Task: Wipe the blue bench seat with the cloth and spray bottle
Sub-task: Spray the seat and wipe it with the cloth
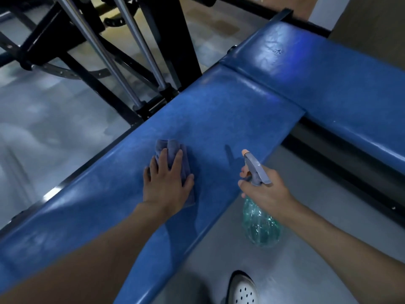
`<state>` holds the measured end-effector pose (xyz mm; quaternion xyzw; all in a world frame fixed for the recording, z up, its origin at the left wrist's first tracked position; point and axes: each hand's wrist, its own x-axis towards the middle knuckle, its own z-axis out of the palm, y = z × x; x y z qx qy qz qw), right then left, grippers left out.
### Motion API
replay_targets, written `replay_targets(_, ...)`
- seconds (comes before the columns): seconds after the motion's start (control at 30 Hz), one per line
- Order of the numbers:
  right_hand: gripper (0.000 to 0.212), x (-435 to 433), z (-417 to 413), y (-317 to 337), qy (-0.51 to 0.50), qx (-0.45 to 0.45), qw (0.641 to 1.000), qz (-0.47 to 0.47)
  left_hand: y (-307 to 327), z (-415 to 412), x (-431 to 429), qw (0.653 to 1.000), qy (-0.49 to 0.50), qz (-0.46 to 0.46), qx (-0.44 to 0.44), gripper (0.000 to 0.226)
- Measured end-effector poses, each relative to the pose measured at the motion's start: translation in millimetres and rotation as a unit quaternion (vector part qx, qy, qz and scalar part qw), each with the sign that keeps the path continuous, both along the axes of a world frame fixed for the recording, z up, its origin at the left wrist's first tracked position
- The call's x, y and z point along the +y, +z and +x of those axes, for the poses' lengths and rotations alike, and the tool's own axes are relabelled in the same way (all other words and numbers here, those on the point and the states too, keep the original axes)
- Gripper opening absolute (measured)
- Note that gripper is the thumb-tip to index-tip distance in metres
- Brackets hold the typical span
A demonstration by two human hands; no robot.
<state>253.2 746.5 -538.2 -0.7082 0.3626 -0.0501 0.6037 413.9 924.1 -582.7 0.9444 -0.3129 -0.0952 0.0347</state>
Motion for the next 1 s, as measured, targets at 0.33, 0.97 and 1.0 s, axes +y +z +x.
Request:
replay_targets(0.33, 0.013, 74, -14, 2, 0.021, 0.019, 0.999, 0.016, 1, -20, 80, 1.000, 0.022, 0.020, 0.004, 0.072)
replay_targets(0.97, 0.012, 222, -34, -7, 0.083, 0.032, 0.996, -0.021, 6, -55, 256, 0.998, 0.061, 0.011, -0.016, 0.070)
replay_targets(1.0, 0.018, 230, -34, -6, 0.086, 0.037, 0.995, -0.029, 6, -57, 265, 0.998, 0.063, 0.007, -0.021, 0.071)
